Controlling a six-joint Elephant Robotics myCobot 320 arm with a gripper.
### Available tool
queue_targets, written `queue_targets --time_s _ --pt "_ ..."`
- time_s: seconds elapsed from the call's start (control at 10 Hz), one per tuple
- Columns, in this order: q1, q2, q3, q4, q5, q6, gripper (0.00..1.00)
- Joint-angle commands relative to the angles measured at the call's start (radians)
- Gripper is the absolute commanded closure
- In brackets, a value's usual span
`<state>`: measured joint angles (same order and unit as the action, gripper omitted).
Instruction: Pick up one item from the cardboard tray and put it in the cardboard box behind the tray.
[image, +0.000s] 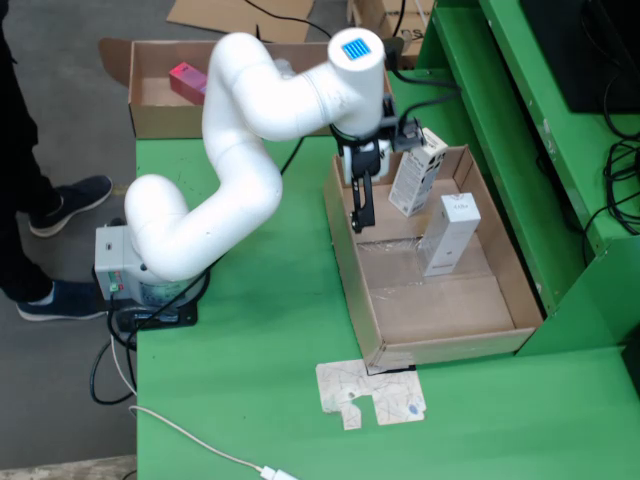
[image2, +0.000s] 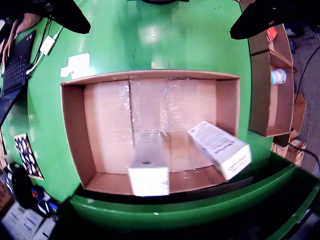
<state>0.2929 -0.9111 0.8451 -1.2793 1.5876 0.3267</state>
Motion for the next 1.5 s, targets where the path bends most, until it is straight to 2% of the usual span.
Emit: queue_targets --time_s 0.0,0.3,0.4,1.4 --pt "-0.151 0.304 -0.845 0.408 0.036 -0.074 0.0" --pt "-0.181 0.293 -0.845 0.451 0.026 -0.091 0.0" --pt "-0.19 0.303 -0.845 0.462 -0.011 -0.115 0.0" --pt "-0.182 0.326 -0.845 0.421 -0.009 -0.132 0.0"
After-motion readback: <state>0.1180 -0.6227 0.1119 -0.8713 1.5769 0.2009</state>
